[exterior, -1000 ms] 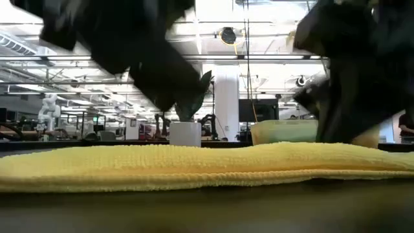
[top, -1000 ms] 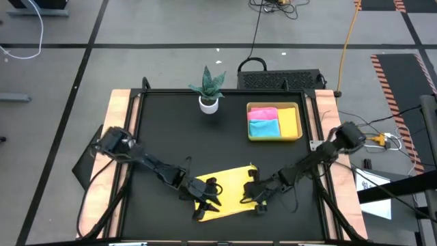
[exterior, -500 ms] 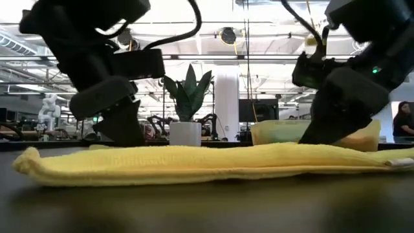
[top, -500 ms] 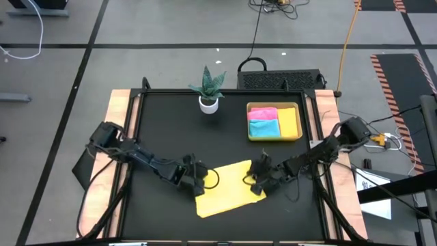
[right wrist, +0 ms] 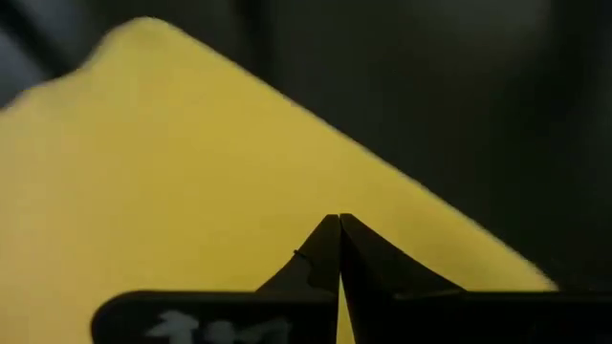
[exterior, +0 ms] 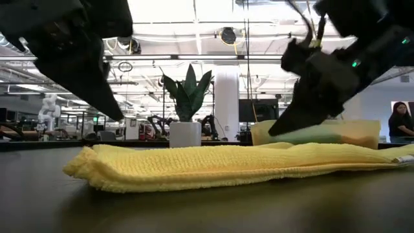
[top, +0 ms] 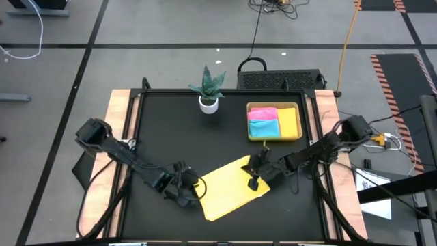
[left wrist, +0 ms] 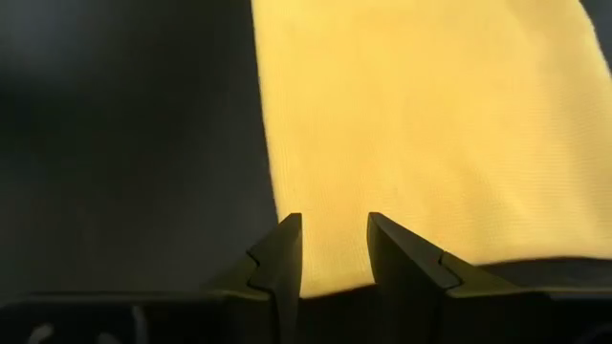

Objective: Fold microfiber towels
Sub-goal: Fold the yellow microfiber cloth

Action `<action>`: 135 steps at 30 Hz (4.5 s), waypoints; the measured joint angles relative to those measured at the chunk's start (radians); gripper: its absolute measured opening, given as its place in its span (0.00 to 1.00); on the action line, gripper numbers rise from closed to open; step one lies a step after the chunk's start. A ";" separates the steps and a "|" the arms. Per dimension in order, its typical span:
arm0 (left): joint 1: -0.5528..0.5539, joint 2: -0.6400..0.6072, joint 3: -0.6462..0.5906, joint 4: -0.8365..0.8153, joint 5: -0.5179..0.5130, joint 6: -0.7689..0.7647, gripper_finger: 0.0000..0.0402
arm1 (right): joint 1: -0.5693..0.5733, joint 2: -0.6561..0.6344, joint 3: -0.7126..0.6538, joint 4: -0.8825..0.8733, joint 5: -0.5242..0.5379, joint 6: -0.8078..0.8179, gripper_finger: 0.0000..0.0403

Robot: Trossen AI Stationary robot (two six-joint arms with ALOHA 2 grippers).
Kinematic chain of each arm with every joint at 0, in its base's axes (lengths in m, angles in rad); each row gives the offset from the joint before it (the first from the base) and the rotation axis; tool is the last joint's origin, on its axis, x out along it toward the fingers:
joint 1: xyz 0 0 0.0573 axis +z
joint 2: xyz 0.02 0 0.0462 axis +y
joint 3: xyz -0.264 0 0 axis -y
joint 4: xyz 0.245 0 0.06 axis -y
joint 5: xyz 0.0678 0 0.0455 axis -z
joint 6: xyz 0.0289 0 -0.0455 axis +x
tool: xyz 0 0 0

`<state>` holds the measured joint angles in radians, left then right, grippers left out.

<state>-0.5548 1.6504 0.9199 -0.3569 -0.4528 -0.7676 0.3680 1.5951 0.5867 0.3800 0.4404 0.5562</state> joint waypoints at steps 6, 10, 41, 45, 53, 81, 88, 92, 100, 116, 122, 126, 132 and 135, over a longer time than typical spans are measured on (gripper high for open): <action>0.025 0.107 -0.025 0.080 0.049 0.052 0.30 | -0.077 0.061 -0.002 -0.030 0.002 0.065 0.00; 0.011 0.153 -0.021 0.102 0.152 0.005 0.30 | -0.121 0.125 0.008 0.025 -0.013 0.074 0.00; 0.328 0.248 0.017 0.750 0.100 0.584 0.30 | 0.134 -0.035 -0.071 0.085 -0.047 0.001 0.00; 0.435 0.279 0.016 0.740 0.087 0.569 0.30 | 0.143 -0.020 -0.119 0.086 -0.019 0.111 0.00; 0.461 0.281 0.020 0.476 0.062 0.447 0.30 | 0.071 -0.010 -0.126 0.088 -0.022 0.031 0.00; 0.275 0.126 0.017 0.036 -0.195 -0.017 0.32 | -0.075 -0.101 -0.086 0.118 -0.156 -0.189 0.16; 0.351 0.126 0.017 0.038 -0.019 0.089 0.45 | -0.051 -0.096 -0.087 0.065 -0.155 -0.107 0.32; 0.350 0.125 -0.018 0.081 0.023 0.108 0.48 | -0.044 -0.093 -0.087 0.067 -0.123 -0.065 0.36; 0.344 0.109 -0.203 0.435 0.043 0.105 0.39 | -0.045 -0.091 -0.087 0.066 -0.074 -0.040 0.39; 0.325 0.113 -0.311 0.640 0.045 0.094 0.22 | -0.093 0.002 -0.087 0.148 -0.049 0.035 0.49; 0.323 0.114 -0.310 0.658 0.053 0.124 0.02 | -0.101 0.057 -0.087 0.216 -0.079 0.037 0.48; 0.319 0.095 -0.311 0.669 0.075 0.148 0.03 | -0.101 0.081 -0.087 0.237 -0.079 0.036 0.48; 0.286 -0.010 -0.312 0.653 0.105 0.196 0.01 | -0.123 0.084 -0.087 0.269 -0.080 0.044 0.48; 0.267 -0.063 -0.312 0.643 0.087 0.234 0.03 | -0.141 0.085 -0.082 0.286 -0.104 0.024 0.48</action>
<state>-0.2876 1.5870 0.6078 0.2859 -0.3662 -0.5336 0.2269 1.6805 0.5047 0.6658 0.3363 0.5799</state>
